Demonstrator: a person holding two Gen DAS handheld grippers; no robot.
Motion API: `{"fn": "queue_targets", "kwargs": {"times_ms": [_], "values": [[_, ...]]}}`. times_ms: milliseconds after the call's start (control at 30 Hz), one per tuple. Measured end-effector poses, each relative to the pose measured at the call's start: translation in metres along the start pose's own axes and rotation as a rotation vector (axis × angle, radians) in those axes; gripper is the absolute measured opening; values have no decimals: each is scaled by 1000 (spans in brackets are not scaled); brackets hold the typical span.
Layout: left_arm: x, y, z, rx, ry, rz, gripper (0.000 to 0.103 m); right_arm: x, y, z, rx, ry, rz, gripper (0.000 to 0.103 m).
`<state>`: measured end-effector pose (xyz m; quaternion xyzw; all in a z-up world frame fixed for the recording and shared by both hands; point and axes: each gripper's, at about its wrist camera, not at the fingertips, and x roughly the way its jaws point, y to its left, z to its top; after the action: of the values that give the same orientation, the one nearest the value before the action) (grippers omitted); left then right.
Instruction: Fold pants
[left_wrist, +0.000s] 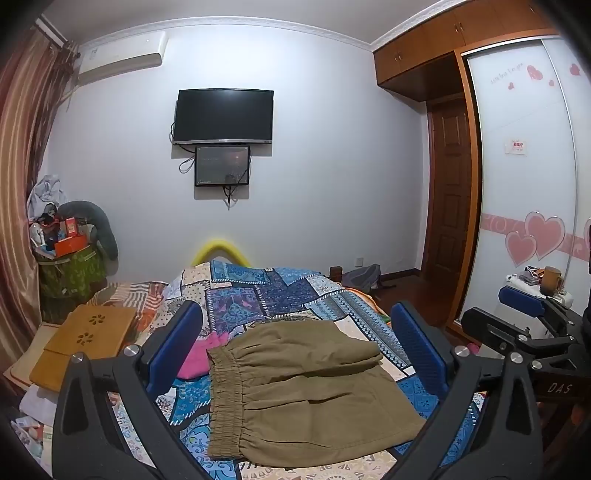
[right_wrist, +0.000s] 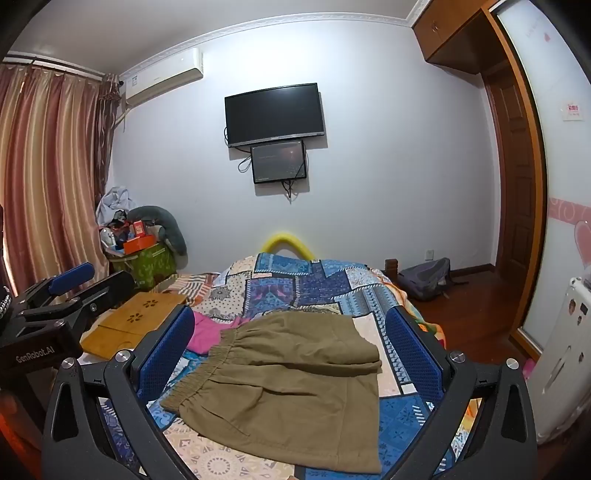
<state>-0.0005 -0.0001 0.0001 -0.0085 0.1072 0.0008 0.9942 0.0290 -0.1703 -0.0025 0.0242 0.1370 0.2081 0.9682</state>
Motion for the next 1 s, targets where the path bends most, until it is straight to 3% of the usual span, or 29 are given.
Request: {"fn": "queue_targets", "kwargs": {"times_ms": [1000], "values": [[-6, -8, 14, 32, -8, 6, 103, -3, -5, 4, 1, -3, 3, 103]]}}
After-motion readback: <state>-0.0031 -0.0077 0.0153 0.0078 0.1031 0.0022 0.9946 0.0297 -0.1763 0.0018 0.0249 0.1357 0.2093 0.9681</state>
